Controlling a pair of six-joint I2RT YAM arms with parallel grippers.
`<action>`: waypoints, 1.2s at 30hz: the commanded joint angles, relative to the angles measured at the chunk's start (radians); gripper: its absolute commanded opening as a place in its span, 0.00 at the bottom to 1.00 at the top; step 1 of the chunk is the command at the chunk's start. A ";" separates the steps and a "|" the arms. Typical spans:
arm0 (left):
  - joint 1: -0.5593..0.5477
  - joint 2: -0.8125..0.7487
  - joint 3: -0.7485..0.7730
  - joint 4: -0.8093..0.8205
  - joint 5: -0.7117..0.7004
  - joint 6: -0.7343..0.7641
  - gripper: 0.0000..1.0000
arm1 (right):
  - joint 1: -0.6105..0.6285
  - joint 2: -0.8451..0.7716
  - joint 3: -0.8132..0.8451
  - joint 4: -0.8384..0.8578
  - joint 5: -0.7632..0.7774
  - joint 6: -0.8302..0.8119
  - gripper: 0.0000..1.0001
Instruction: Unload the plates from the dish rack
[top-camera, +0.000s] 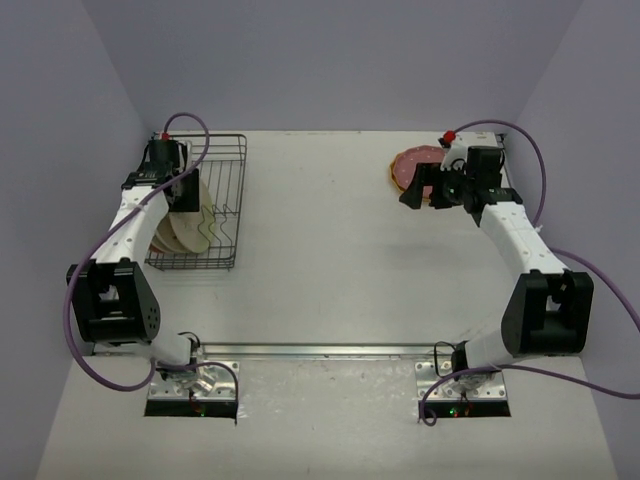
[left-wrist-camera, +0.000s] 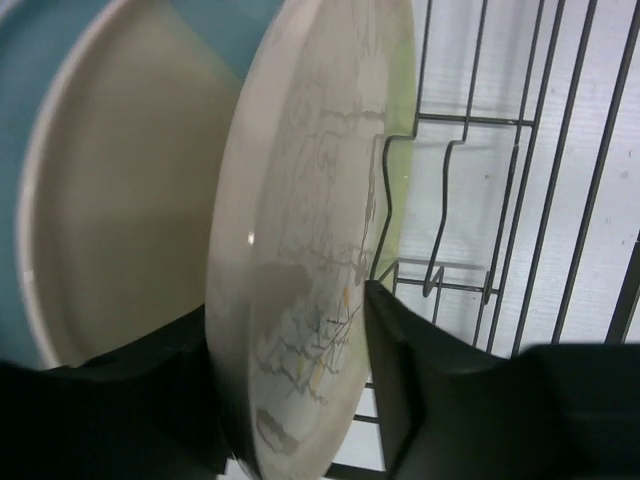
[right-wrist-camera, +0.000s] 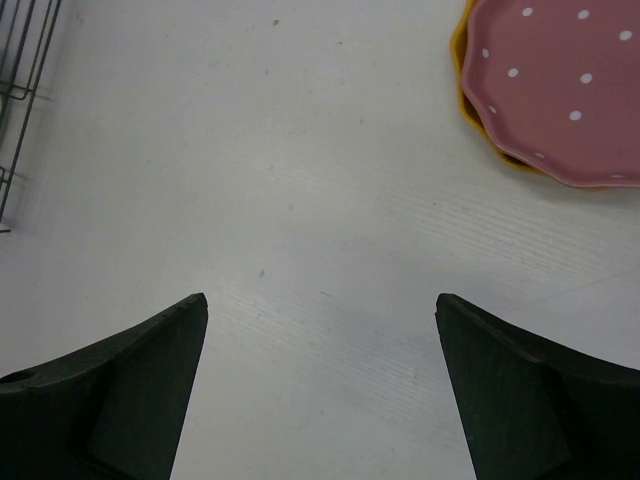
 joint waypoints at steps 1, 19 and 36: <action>-0.012 0.038 -0.046 0.069 0.138 -0.021 0.40 | -0.002 -0.044 -0.029 0.061 -0.109 -0.006 0.95; 0.018 -0.090 0.098 0.089 0.131 0.032 0.00 | -0.002 -0.083 -0.100 0.120 -0.271 0.073 0.94; 0.018 -0.288 0.315 -0.027 1.000 0.026 0.00 | 0.043 -0.106 -0.090 0.366 -0.619 0.240 0.98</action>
